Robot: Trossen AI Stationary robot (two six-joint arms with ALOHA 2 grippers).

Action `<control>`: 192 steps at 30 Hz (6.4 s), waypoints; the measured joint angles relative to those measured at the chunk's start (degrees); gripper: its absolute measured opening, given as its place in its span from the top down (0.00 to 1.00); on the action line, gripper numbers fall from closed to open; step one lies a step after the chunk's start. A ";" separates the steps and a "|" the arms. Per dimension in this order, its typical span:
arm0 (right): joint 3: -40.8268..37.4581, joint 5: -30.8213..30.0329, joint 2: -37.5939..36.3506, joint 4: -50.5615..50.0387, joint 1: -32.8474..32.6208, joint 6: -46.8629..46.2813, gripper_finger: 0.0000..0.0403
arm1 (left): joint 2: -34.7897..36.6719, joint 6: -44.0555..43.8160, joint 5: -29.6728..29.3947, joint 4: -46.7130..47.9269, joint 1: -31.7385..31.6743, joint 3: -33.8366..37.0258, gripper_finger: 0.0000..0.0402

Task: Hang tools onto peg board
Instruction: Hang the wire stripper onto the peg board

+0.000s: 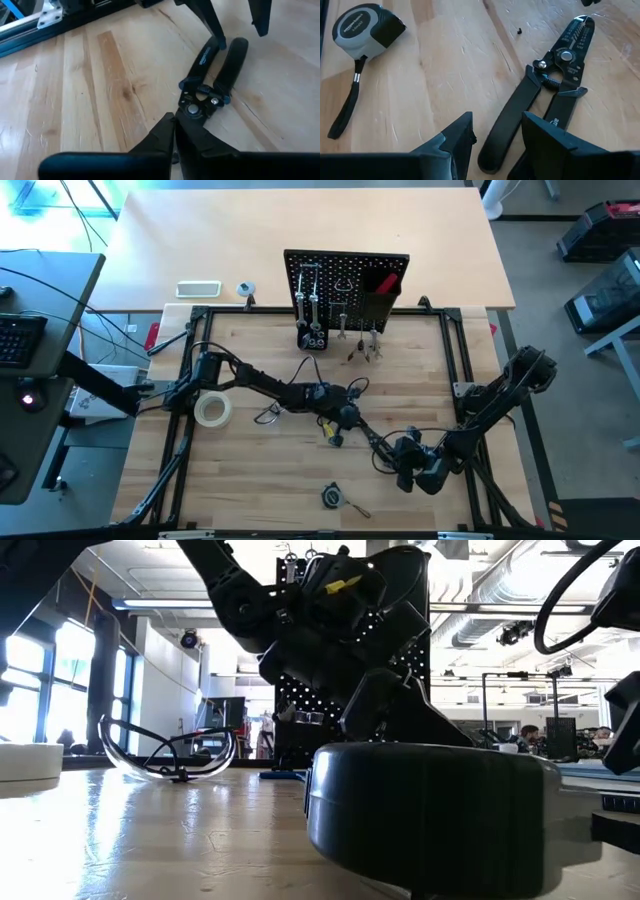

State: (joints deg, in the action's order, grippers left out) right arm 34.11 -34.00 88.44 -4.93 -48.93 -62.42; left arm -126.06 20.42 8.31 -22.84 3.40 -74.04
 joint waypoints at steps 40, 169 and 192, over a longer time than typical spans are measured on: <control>-0.02 0.06 -2.24 -6.62 -0.69 -15.40 0.55 | -4.48 -6.26 3.77 0.72 -1.81 -0.17 1.00; 29.83 -15.01 28.87 -16.93 3.78 44.46 0.67 | 0.87 -6.08 3.14 6.99 -0.24 0.19 1.00; 29.83 -2.55 25.76 -10.69 8.95 61.20 0.67 | -3.32 -5.82 3.30 7.36 -0.06 -0.15 1.00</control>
State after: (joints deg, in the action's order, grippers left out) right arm 63.94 -36.55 114.21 -15.62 -39.98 -1.23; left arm -129.38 14.60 11.60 -15.48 3.34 -74.19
